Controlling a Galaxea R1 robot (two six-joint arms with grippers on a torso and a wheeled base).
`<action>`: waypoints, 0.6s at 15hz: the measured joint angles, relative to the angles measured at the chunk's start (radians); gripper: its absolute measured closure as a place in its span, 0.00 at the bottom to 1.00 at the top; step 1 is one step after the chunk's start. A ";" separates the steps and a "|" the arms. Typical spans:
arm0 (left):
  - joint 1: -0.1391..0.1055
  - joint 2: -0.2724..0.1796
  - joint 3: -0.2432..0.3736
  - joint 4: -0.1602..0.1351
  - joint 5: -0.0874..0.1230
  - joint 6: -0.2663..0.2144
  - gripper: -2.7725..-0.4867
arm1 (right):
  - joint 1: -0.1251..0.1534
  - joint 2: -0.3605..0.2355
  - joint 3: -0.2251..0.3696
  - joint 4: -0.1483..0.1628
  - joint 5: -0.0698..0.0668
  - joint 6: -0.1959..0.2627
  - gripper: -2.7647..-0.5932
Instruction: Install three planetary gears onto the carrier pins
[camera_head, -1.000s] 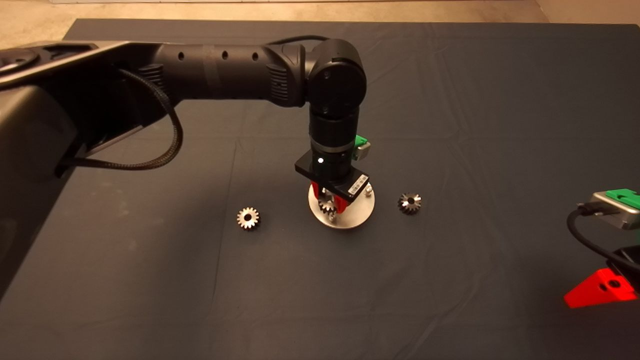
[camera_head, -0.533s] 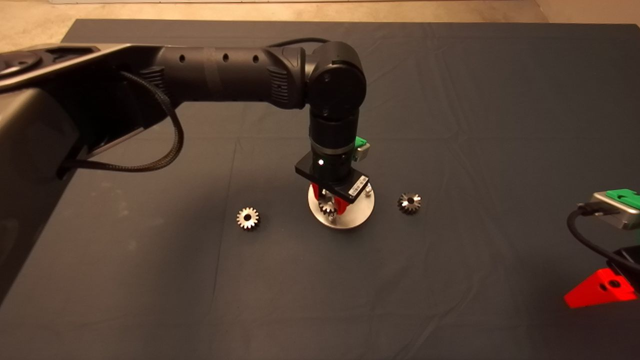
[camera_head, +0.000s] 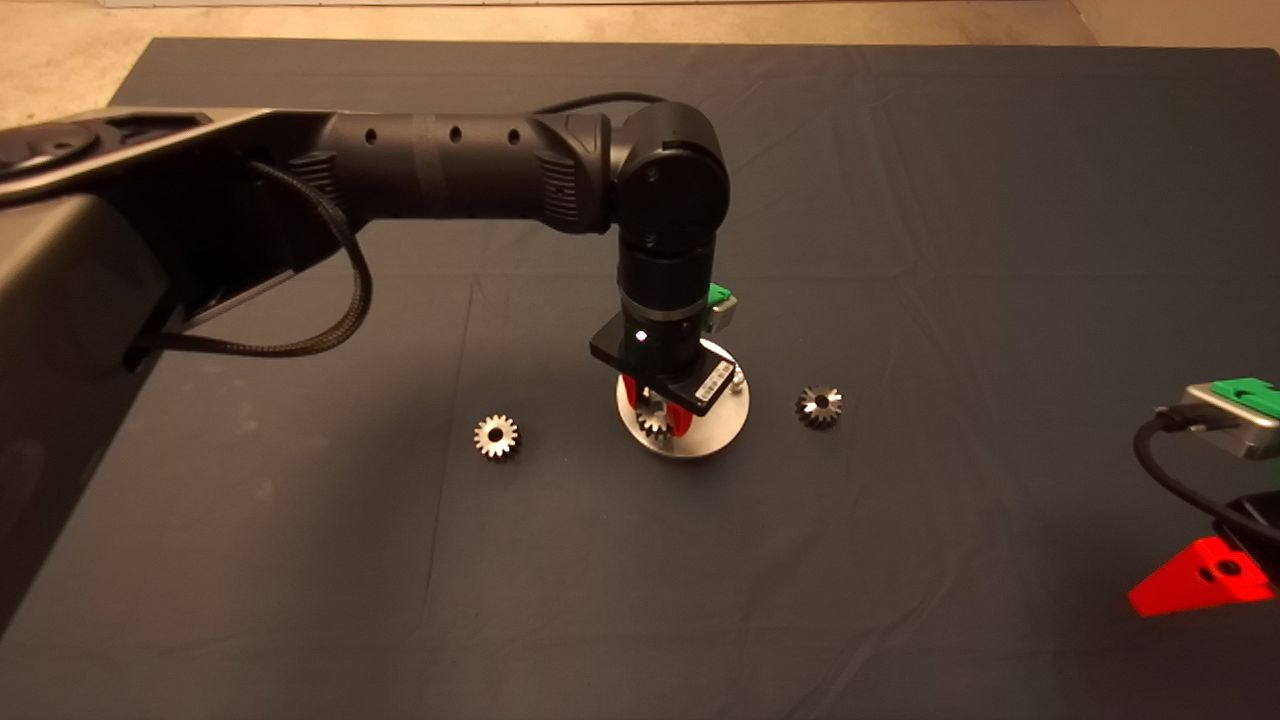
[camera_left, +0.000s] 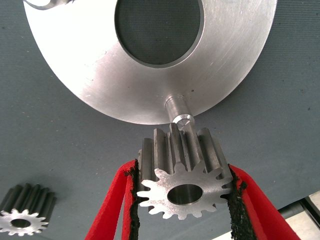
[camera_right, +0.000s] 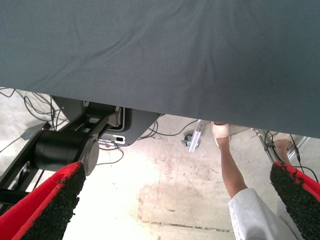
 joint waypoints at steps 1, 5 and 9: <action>0.001 0.000 0.000 0.000 0.000 -0.002 0.81 | 0.000 0.000 0.000 0.000 0.000 0.000 0.01; 0.006 0.000 0.000 0.003 0.000 -0.010 0.81 | 0.000 0.000 0.000 0.000 0.000 0.000 0.01; 0.006 0.000 0.000 0.004 0.000 -0.011 0.81 | 0.000 0.000 0.000 0.000 0.000 0.000 0.01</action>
